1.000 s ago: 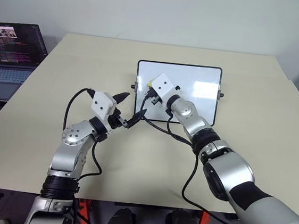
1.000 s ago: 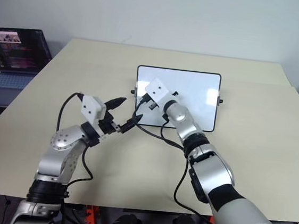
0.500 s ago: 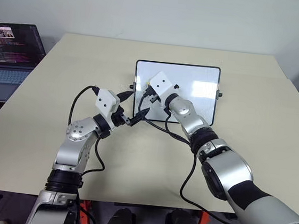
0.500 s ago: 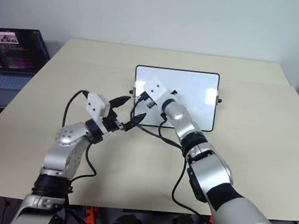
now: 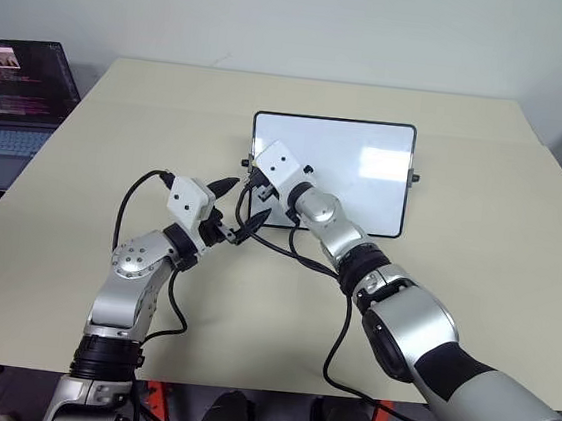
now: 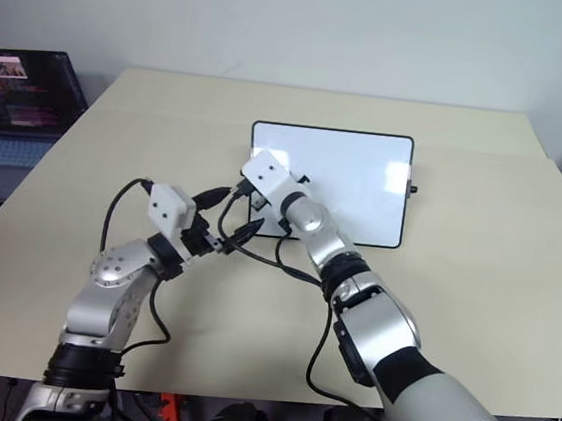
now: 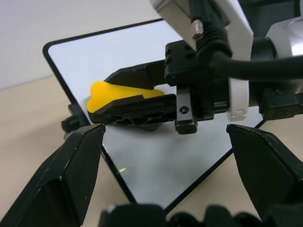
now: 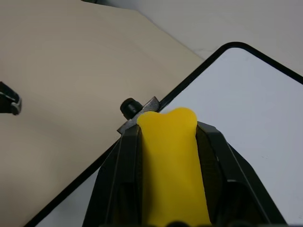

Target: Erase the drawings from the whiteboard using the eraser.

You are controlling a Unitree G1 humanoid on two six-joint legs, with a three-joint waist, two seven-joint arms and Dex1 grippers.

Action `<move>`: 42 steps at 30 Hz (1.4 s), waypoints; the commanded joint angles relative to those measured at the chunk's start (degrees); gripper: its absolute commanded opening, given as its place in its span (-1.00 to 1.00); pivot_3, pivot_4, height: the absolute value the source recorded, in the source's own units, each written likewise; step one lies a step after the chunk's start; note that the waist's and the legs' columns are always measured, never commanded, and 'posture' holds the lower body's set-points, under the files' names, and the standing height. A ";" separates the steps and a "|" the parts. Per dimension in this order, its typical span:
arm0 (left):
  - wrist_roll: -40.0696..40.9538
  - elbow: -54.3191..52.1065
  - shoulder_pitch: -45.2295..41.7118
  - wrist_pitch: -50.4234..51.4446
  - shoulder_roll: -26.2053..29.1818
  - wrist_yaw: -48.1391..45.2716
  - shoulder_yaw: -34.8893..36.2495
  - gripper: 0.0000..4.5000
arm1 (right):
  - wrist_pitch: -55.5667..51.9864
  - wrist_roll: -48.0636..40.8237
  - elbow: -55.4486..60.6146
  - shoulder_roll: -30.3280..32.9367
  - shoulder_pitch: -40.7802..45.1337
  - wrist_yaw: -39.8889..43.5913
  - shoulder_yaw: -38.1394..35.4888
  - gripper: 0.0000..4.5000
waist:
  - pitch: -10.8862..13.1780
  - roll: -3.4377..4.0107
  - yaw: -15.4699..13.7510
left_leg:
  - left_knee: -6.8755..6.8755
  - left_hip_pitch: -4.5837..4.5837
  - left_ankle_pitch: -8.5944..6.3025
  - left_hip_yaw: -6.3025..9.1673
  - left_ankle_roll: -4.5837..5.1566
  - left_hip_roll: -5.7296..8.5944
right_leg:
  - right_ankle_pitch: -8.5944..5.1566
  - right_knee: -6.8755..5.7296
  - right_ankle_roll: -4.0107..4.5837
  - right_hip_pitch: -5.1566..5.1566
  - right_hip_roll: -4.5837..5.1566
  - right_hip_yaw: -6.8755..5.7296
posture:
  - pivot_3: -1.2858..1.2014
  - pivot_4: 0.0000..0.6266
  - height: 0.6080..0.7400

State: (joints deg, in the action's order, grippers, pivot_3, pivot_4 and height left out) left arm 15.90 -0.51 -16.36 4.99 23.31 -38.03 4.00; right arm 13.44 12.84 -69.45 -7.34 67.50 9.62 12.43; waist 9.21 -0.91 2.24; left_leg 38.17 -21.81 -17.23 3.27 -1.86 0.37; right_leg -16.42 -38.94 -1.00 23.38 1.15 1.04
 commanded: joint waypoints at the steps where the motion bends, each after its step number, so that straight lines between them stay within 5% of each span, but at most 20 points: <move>1: 0.84 -2.91 -0.26 -0.14 0.51 0.28 0.97 1.00 | 0.44 0.21 0.79 1.09 -0.72 0.40 -0.44 -0.44 | 0.00 0.00 0.00 | -0.01 0.01 0.00 0.00 0.00 0.00 | 0.00 0.00 0.00 0.00 0.00 0.00 | 0.03 -0.52 1.00; 24: 0.31 2.27 -5.32 -1.36 -0.81 -1.85 -0.79 1.00 | -0.65 0.12 6.97 12.61 -8.74 1.87 -1.01 -0.44 | -0.06 -0.07 -0.73 | 0.05 0.21 0.20 0.11 -0.10 0.08 | 0.06 -0.14 0.02 -0.24 0.04 -0.08 | 0.03 -0.52 1.00; 42: 0.52 1.10 -4.47 -1.07 -0.11 -2.28 -0.31 1.00 | -2.58 -1.59 11.78 10.43 -9.50 2.20 -1.74 -0.44 | -0.07 -0.09 -0.46 | 0.01 0.34 0.22 0.03 -0.08 0.06 | 0.08 -0.17 0.04 -0.28 0.02 -0.02 | 0.03 -0.52 1.00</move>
State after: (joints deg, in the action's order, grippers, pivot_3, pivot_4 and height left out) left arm 15.89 2.72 -20.57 4.58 22.60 -40.20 2.99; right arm 13.70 12.01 -56.38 2.94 57.83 12.11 12.09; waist 9.14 -1.00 1.78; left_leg 38.18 -21.47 -17.01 3.30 -1.94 0.43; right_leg -16.34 -39.11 -0.96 23.09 1.17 1.02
